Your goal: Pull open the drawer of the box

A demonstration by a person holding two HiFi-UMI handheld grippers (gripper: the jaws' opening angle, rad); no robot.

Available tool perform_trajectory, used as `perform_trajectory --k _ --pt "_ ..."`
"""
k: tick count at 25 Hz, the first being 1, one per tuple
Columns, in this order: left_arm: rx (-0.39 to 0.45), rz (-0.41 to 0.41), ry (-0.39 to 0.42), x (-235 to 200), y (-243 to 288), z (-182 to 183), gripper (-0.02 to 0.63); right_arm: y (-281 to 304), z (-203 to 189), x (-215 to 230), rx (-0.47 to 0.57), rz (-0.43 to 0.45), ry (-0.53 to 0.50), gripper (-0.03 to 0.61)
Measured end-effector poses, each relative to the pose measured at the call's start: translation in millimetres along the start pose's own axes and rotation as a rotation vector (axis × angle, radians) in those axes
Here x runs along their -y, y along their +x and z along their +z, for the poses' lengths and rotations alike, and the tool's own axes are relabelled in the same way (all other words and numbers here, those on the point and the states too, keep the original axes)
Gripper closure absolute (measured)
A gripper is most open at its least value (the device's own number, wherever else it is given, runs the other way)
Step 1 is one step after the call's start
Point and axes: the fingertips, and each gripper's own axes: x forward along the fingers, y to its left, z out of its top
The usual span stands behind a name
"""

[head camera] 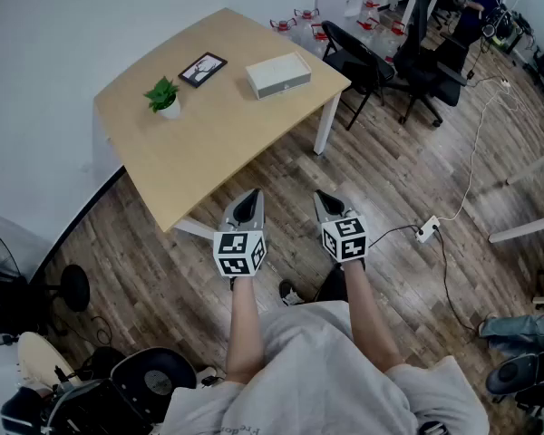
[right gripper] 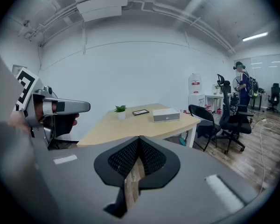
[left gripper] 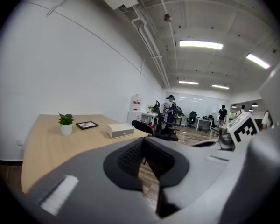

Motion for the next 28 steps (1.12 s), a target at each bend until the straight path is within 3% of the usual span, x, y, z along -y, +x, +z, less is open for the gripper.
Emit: perform_trajectory --k 4,7,18,28 --pt "0.001 -0.004 -0.013 -8.3 -6.1 -1.7 0.56 -0.4 -0.1 -3.0 0.021 -0.034 0.013 0.577" --pt "-0.01 -0.002 -0.023 -13.9 -5.1 -7.4 0.56 -1.2 3.1 8.3 0.071 -0.073 0.08 0.577" --pt "-0.035 -0.015 -0.041 -29.7 25.5 -9.0 0.56 24.6 6.3 20.5 0.033 -0.023 0.095 0.577" --pt "-0.083 0.002 -0.016 -68.1 91.7 1.9 0.56 100.1 18.7 56.1 -0.004 -0.005 0.112 0.577"
